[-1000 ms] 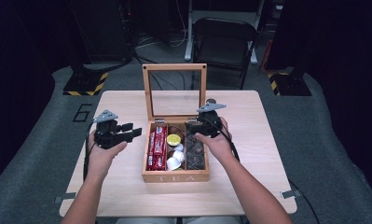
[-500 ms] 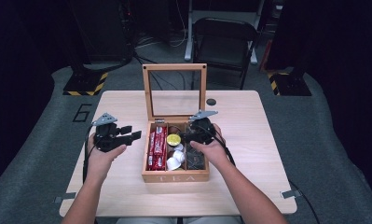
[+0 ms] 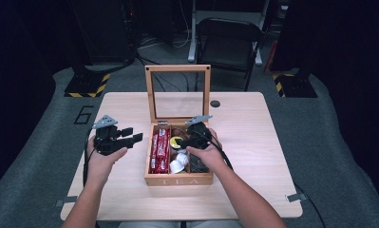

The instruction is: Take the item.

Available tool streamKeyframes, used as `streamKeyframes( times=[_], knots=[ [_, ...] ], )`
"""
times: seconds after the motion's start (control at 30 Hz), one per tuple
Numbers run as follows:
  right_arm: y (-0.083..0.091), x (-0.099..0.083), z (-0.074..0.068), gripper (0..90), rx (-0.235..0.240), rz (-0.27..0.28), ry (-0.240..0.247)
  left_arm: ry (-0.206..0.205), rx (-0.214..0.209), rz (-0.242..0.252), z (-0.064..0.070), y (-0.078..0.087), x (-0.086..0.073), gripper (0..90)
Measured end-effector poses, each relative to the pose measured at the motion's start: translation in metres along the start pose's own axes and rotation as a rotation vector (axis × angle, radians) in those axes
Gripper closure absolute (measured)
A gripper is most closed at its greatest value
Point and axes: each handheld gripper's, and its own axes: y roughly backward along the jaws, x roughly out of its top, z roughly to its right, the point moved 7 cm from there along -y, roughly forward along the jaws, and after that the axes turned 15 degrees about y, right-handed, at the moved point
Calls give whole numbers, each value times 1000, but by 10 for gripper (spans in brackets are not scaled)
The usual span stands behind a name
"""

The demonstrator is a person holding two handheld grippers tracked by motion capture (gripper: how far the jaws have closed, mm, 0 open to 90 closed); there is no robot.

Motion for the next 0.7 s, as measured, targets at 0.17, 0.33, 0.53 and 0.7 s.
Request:
streamKeyframes(
  times=[0.17, 0.33, 0.53, 0.7],
  knots=[
    [-5, 0, -4, 353, 13, -8, -2, -6, 12, 3, 0, 2, 0, 466],
    [-10, -1, -7, 352, 30, -14, -8, -5, 9, 6, 0, 2, 0, 466],
    [-15, -2, -8, 349, 34, -26, -1, -2, 7, 8, 0, 3, 0, 466],
    [-17, -3, -9, 343, 38, -35, 3, -2, 10, 3, -1, 2, 0, 466]
  ],
)
